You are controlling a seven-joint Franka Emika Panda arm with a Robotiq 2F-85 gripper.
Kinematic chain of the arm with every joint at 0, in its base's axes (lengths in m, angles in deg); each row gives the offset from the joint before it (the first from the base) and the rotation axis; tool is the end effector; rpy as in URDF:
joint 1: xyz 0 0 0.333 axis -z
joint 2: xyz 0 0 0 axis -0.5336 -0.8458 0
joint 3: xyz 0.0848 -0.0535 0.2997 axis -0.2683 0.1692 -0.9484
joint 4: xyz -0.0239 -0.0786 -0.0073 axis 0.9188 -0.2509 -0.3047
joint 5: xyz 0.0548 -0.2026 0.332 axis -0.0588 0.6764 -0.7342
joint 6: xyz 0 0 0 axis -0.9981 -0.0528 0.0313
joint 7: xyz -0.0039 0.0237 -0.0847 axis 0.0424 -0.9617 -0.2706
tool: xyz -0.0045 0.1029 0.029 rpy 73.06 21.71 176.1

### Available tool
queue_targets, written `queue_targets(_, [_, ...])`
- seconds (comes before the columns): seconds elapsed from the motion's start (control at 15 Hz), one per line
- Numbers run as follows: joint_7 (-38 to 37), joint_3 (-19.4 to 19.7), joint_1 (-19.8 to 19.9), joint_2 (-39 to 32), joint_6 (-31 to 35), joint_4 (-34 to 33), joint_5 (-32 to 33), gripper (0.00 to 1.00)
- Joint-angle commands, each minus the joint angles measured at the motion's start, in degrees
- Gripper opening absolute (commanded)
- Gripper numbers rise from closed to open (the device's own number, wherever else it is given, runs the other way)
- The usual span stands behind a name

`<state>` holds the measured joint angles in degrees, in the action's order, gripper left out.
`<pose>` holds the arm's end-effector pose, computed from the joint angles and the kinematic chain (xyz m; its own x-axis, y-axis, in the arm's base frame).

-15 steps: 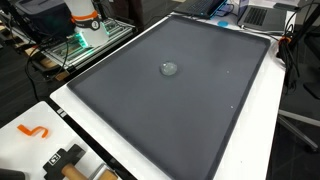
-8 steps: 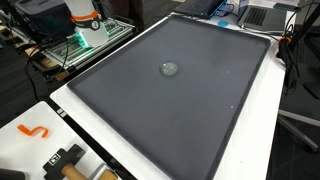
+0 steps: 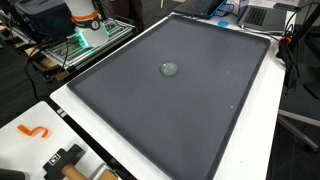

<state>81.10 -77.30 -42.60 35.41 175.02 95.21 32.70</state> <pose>0.4494 0.1015 0.4811 0.8443 0.5330 -0.0558 0.5350 -0.8320 0.1471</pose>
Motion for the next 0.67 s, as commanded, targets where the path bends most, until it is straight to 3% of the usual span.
queue_targets(0.0, [-7.62, -3.22, 1.30, -4.84, 1.34, -2.15, 2.83, 0.03])
queue_targets(0.33, [-16.20, -5.89, 1.36, -10.87, 2.62, -5.25, 9.44, 0.03])
queue_targets(0.4, [-13.09, -5.09, 1.06, -8.17, 2.10, -3.57, 6.86, 0.13])
queue_targets(0.6, [-15.08, -5.62, 0.96, -10.60, 2.21, -5.05, 8.30, 0.13])
